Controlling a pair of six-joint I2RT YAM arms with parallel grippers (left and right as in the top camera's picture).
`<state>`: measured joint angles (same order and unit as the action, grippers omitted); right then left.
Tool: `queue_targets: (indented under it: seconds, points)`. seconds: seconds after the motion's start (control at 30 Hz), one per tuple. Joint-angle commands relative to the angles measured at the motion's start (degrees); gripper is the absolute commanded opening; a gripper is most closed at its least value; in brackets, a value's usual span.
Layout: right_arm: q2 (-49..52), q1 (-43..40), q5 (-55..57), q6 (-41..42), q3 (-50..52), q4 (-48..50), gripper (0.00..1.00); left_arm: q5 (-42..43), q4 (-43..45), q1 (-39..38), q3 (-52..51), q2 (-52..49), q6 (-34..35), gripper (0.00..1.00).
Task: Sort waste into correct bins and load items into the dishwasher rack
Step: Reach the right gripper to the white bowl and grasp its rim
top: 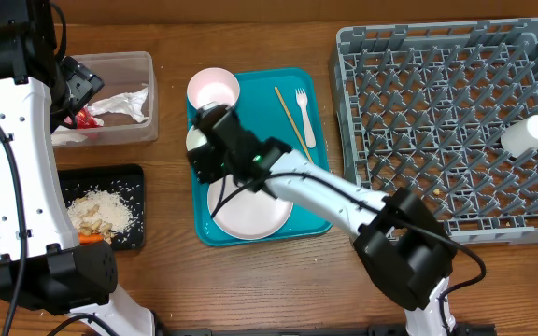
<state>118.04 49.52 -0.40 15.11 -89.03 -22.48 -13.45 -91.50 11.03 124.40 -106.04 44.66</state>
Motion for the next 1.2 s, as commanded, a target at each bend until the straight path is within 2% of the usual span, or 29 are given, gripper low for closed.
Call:
queue_targets:
  seconds: [0.0, 0.1, 0.2, 0.5, 0.6, 0.73, 0.8, 0.83, 0.93, 1.1, 1.17]
  points:
    - [0.52, 1.79, 3.78, -0.52, -0.28, 1.55, 0.70, -0.20, 0.04, 0.20, 0.20, -0.04, 0.37, 1.00]
    - [2.03, 2.34, 3.87, -0.70, -0.28, 2.71, 0.77, -0.20, 0.04, 0.20, 0.20, -0.04, 0.37, 1.00]
    - [3.17, 2.21, 4.00, -4.09, -0.28, 3.34, 0.80, -0.20, 0.04, 0.20, 0.20, -0.04, 0.37, 1.00]
    - [6.82, 2.23, 3.82, -11.15, -0.28, 4.20, 0.77, -0.20, 0.04, 0.20, 0.20, -0.04, 0.37, 1.00]
    - [7.54, 2.21, 3.87, -11.19, -0.28, 4.46, 0.65, -0.20, 0.04, 0.20, 0.20, -0.04, 0.37, 1.00]
    - [8.81, 2.21, 5.86, -13.92, -0.28, 4.42, 0.59, -0.20, 0.04, 0.20, 0.20, -0.04, 0.37, 1.00]
    - [8.92, 2.21, 7.50, -13.92, -0.28, 4.61, 0.51, -0.20, 0.04, 0.20, 0.20, -0.04, 0.37, 1.00]
    - [8.87, 2.19, 8.76, -13.92, -0.35, 4.94, 0.42, -0.20, 0.04, 0.20, 0.20, -0.04, 0.37, 1.00]
    - [8.83, 2.16, 9.84, -13.88, -1.09, 5.25, 0.26, -0.20, 0.04, 0.20, 0.20, -0.04, 0.37, 1.00]
    - [8.26, 2.16, 9.84, -13.86, -3.43, 3.39, 0.10, -0.17, 0.04, 0.20, 0.20, -0.04, 0.37, 1.00]
    - [7.69, 2.16, 9.88, -13.86, -4.28, 2.40, 0.06, -0.20, 0.04, 0.20, 0.20, -0.04, 0.37, 1.00]
